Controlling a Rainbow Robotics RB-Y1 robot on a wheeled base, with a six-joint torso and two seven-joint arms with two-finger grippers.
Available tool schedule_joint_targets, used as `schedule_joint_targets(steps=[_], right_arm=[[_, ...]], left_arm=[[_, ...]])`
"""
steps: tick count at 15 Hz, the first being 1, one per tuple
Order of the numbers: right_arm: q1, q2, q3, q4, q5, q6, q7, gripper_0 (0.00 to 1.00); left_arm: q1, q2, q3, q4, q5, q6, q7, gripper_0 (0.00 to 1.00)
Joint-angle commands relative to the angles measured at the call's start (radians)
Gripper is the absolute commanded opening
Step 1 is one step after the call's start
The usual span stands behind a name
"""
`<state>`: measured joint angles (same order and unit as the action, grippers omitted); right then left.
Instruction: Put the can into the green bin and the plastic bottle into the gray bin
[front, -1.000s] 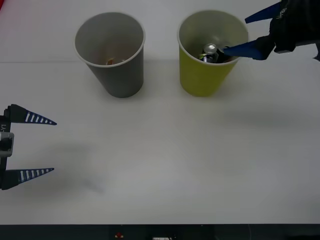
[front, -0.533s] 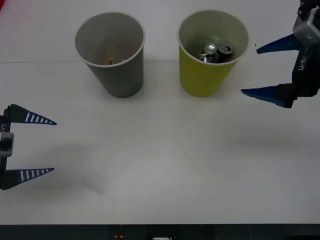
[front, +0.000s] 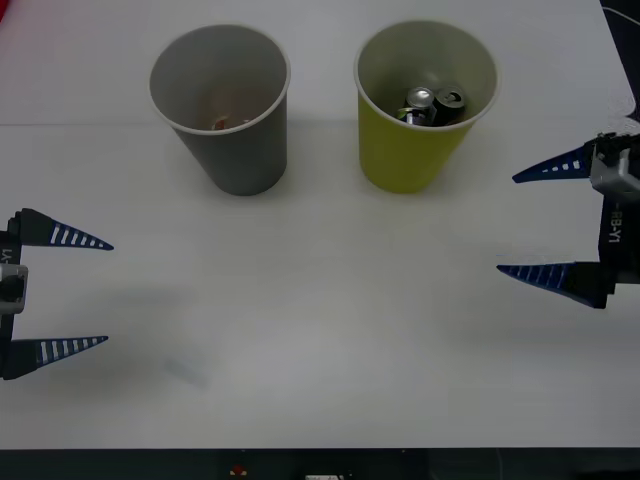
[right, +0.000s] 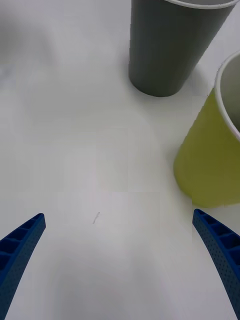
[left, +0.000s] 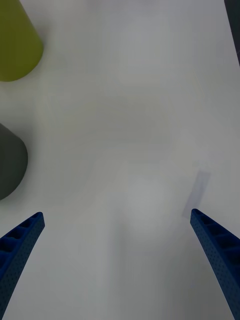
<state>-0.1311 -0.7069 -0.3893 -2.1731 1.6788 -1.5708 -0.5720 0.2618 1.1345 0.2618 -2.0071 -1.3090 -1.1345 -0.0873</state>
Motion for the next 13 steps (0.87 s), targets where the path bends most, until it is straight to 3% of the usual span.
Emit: schedule_joint_targets(steps=[1, 5, 13], right_arm=[[0.07, 0.004, 0.001, -0.02, -0.021, 0.0, 0.066, 1.0], [0.156, 0.011, 0.003, -0.066, -0.027, 0.0, 0.083, 1.0], [0.159, 0.02, 0.003, -0.065, -0.016, 0.0, 0.086, 1.0]], left_arm=[[0.0, 0.0, 0.0, 0.0, 0.0, 0.0, 0.0, 1.0], [0.0, 0.0, 0.0, 0.0, 0.0, 0.0, 0.0, 1.0], [0.0, 0.0, 0.0, 0.0, 0.0, 0.0, 0.0, 1.0]])
